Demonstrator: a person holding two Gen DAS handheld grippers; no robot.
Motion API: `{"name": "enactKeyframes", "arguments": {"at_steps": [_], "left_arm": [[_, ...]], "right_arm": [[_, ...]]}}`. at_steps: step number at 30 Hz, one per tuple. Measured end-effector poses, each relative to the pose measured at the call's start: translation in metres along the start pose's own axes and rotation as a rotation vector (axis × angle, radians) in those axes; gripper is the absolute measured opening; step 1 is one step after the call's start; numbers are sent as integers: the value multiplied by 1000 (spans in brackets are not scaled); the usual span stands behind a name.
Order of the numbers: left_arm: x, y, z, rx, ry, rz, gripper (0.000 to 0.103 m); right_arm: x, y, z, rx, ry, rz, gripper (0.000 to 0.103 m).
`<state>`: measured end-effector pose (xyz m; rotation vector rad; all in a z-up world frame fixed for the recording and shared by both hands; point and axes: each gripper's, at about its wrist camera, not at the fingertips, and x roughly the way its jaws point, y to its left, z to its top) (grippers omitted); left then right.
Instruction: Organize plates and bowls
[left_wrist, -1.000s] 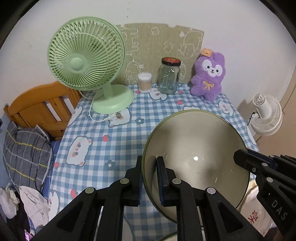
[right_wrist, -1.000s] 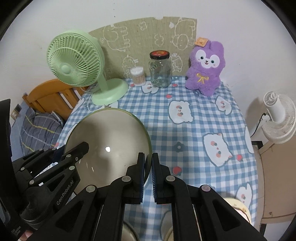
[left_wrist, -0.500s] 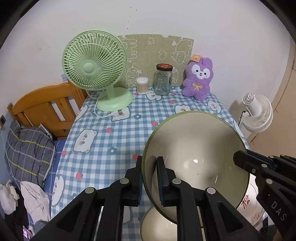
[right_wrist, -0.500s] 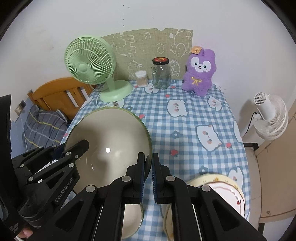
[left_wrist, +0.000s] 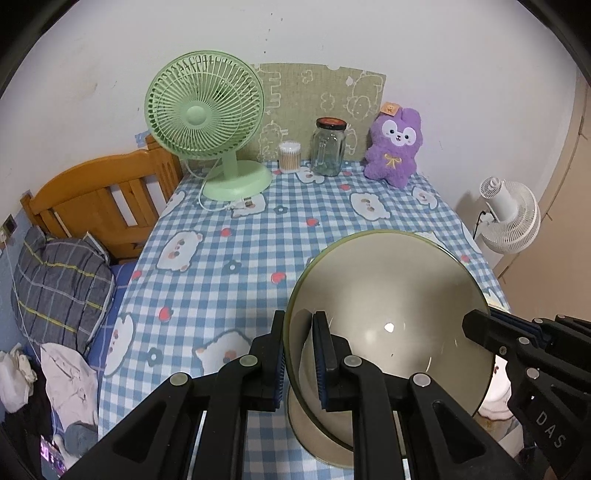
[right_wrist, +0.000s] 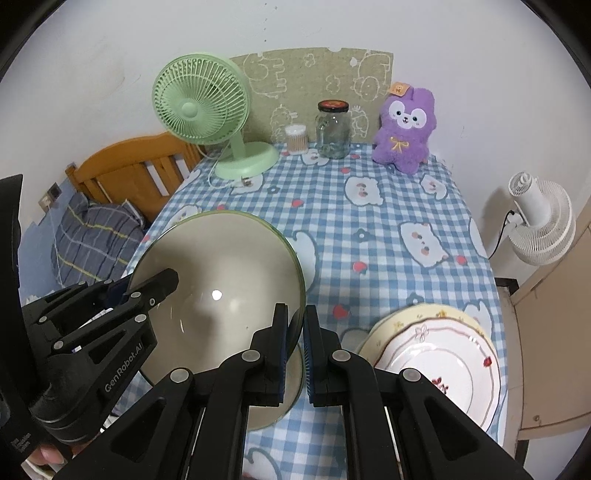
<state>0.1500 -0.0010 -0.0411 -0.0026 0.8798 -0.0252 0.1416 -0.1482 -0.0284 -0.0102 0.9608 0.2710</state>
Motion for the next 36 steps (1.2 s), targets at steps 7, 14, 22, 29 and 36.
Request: {"name": "enactKeyframes", "arguments": {"at_steps": [7, 14, 22, 29, 36], "left_arm": [[3, 1, -16, 0, 18, -6, 11], [9, 1, -29, 9, 36, -10, 11], [23, 1, -40, 21, 65, -12, 11], [33, -2, -43, 36, 79, -6, 11], [38, -3, -47, 57, 69, 7, 11]], "right_arm": [[7, 3, -19, 2, 27, 7, 10], [14, 3, -32, 5, 48, 7, 10], [30, 0, -39, 2, 90, 15, 10], [43, -5, -41, 7, 119, 26, 10], [53, -4, -43, -18, 130, 20, 10]]}}
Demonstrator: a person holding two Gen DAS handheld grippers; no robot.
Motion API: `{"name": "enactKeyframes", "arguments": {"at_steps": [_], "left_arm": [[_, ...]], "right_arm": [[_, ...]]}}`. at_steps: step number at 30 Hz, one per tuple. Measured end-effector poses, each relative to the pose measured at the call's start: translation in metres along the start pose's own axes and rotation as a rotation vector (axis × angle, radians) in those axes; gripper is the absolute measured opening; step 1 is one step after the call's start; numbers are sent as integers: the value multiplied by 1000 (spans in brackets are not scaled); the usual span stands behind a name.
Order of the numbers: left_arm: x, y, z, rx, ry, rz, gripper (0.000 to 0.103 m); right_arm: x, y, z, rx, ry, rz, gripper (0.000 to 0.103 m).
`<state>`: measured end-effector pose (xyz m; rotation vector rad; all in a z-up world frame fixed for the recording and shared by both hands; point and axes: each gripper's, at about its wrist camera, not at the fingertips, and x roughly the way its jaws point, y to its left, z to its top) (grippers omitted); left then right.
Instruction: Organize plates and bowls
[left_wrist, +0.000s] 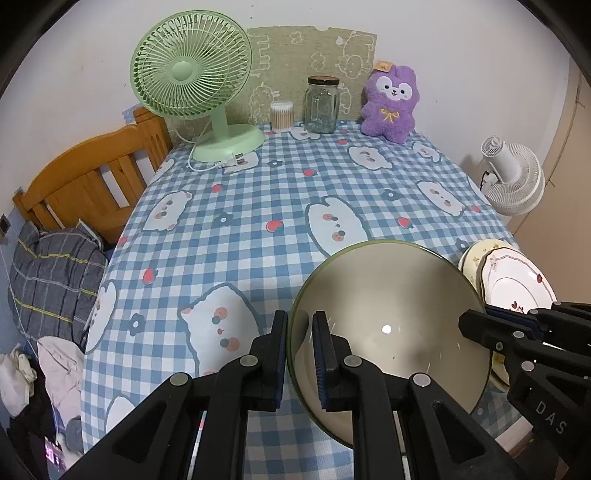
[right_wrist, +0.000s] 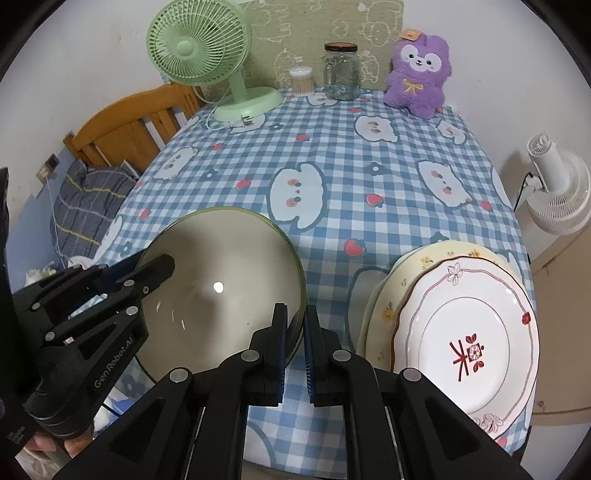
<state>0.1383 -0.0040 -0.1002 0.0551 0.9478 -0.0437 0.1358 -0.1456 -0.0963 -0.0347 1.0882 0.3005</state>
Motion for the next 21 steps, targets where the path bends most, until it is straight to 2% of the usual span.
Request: {"name": "enactKeyframes", "arguments": {"at_steps": [10, 15, 18, 21], "left_arm": [[3, 3, -7, -2, -42, 14, 11], [2, 2, -9, -2, -65, 17, 12], [0, 1, -9, -2, -82, 9, 25], [-5, -5, -8, 28, -119, 39, 39]], "right_arm": [[0, 6, -4, -39, -58, -28, 11], [0, 1, -5, -25, -69, -3, 11], [-1, 0, -6, -17, -70, 18, 11], [-1, 0, -6, -18, -64, 16, 11]]}}
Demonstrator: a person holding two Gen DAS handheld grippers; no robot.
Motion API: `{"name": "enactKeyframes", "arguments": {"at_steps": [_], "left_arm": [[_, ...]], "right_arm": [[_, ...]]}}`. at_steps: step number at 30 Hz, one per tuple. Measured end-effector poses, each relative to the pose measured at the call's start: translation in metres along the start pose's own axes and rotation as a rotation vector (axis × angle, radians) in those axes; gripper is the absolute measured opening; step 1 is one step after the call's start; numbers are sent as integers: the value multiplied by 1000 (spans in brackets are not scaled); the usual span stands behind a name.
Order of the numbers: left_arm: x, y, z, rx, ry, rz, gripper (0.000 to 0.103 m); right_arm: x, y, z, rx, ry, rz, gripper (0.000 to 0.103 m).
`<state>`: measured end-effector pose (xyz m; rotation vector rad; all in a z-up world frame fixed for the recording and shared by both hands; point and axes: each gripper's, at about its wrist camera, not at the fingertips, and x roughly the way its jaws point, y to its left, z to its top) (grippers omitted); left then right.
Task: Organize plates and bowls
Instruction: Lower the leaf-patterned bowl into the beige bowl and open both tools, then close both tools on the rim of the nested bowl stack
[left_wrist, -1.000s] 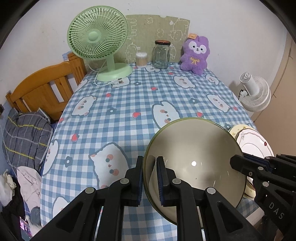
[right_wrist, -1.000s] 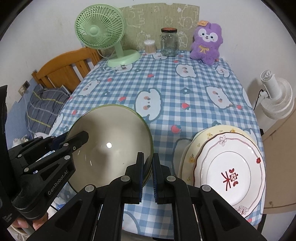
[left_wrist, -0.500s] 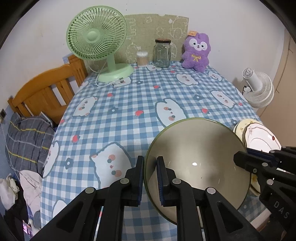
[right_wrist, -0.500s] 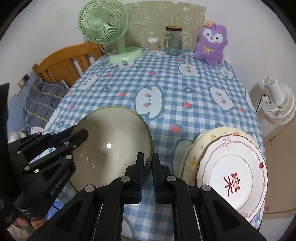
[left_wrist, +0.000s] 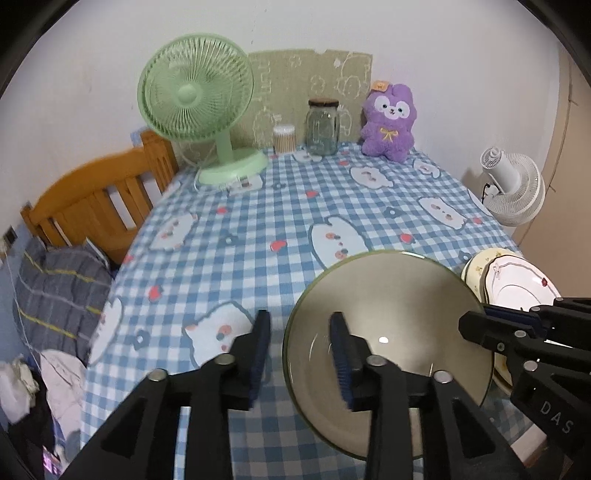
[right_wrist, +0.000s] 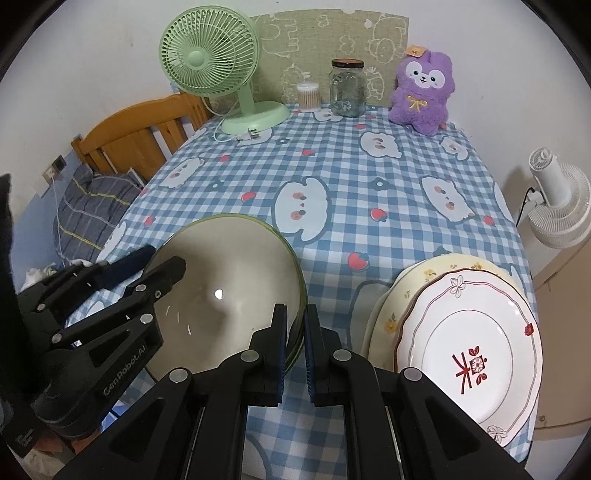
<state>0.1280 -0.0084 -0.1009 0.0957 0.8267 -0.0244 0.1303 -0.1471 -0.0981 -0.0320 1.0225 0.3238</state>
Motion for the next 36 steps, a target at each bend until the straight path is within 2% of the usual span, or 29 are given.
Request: {"name": "enactKeyframes", "arguments": {"at_steps": [4, 8, 13, 25, 27, 36], "left_arm": [[-8, -8, -1, 40, -1, -6, 64], [-21, -14, -3, 55, -45, 14, 75], [-31, -12, -5, 27, -60, 3, 80], [-38, -4, -12, -24, -52, -5, 84], [-38, -1, -13, -36, -49, -3, 85], [-28, 8, -16, -69, -21, 1, 85]], "right_arm": [[-2, -2, -1, 20, 6, 6, 12], [-9, 0, -3, 21, -7, -8, 13], [-20, 0, -8, 27, -46, -33, 13], [-36, 6, -21, 36, -108, -88, 24], [-39, 8, -23, 35, -128, -90, 27], [-38, 3, -23, 64, -161, -85, 54]]}}
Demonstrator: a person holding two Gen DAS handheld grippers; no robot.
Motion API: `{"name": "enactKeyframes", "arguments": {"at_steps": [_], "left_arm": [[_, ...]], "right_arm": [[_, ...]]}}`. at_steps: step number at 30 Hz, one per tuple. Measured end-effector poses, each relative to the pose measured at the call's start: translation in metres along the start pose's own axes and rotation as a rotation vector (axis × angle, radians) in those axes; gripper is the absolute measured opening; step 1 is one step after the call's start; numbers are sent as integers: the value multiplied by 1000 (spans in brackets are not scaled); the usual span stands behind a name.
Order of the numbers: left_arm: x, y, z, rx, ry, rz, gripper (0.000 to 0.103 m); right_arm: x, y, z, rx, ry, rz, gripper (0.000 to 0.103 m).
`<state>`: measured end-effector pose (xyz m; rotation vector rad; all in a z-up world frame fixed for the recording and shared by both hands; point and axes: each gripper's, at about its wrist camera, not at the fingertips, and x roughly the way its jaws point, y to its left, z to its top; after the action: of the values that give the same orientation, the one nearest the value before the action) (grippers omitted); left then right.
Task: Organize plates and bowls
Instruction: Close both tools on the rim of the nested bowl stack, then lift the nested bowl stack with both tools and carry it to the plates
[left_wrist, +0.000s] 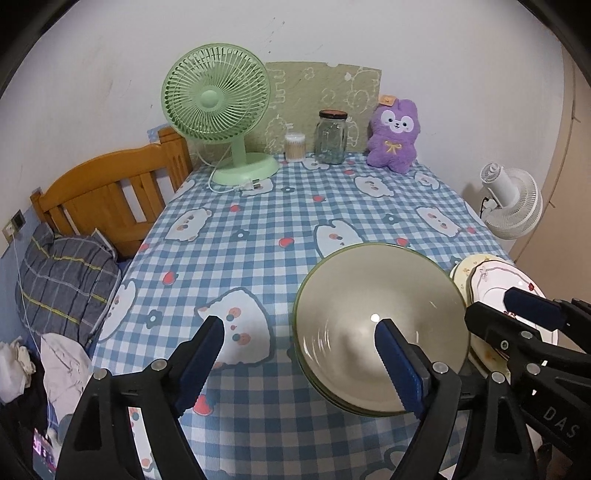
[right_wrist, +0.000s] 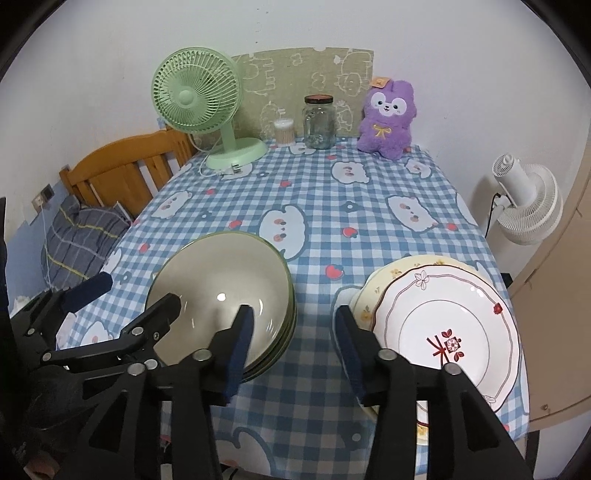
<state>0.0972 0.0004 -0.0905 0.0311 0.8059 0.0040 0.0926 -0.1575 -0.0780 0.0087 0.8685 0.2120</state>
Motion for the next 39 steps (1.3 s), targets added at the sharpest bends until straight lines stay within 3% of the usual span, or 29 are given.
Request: {"name": "enactKeyframes", "arguments": {"at_steps": [11, 18, 25, 39], "left_arm": [[33, 7, -1, -14, 66, 17, 86], [50, 12, -3, -24, 124, -37, 86], [54, -1, -6, 21, 136, -44, 85], [72, -3, -10, -2, 174, -64, 82]], "right_arm": [[35, -5, 6, 33, 59, 47, 57], [52, -2, 10, 29, 88, 46, 57], [69, 8, 8, 0, 124, 47, 57], [92, 2, 4, 53, 160, 61, 57]]}}
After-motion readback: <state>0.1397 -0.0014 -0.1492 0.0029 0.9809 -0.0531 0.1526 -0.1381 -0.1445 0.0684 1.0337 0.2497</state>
